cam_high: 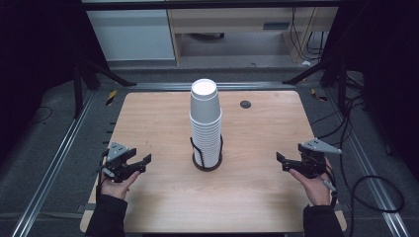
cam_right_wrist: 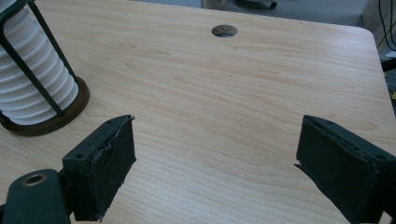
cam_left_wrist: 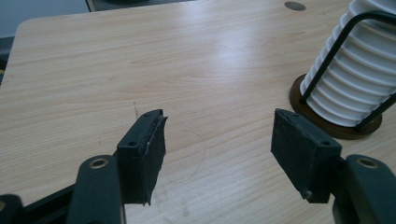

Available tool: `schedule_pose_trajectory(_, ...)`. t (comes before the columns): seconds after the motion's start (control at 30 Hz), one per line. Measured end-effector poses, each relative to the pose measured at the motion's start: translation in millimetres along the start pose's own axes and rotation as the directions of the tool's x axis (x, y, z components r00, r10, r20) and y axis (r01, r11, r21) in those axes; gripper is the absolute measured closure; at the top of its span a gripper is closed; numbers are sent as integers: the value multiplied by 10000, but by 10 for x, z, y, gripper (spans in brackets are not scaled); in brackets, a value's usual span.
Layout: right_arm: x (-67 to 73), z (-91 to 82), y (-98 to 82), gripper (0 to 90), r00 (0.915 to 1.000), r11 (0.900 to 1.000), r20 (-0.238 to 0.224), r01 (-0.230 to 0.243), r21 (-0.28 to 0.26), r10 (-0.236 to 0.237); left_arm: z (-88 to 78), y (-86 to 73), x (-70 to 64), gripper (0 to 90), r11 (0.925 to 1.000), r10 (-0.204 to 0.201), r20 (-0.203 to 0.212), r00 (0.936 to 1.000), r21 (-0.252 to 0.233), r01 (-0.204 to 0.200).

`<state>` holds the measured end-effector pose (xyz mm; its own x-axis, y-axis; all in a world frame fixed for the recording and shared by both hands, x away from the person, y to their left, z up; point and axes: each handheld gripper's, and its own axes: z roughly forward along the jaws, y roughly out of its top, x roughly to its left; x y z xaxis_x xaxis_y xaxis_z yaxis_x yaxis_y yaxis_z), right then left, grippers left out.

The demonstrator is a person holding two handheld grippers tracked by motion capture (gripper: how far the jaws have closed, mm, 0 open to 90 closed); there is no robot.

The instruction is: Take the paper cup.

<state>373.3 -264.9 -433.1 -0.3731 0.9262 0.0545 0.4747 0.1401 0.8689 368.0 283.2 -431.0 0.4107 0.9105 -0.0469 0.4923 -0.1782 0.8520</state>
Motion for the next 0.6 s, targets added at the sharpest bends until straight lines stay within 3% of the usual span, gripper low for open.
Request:
schedule_pose_trajectory(0.07,8,-18,7,188,9999,9999,-121,-18,101,19,-5,16,-9,316,9999,-87,56,9999,122,86)
schedule_pose_trajectory(0.13,28,-29,25,185,9990,9999,-448,24,110,-19,-16,25,-22,304,9999,-95,129,9999,60,95)
schedule_pose_trajectory(0.23,112,-47,63,164,9983,9992,-441,387,32,-385,-27,41,-43,283,9999,-150,278,9995,3,150)
schedule_pose_trajectory(0.4,216,-99,162,150,9931,9961,-793,858,-187,-870,-51,108,-99,249,9997,212,582,9981,-85,-207)
schedule_pose_trajectory(0.6,284,-192,321,133,9907,9966,-1181,613,-548,-674,-53,223,-192,228,9986,511,775,9957,-177,-498)
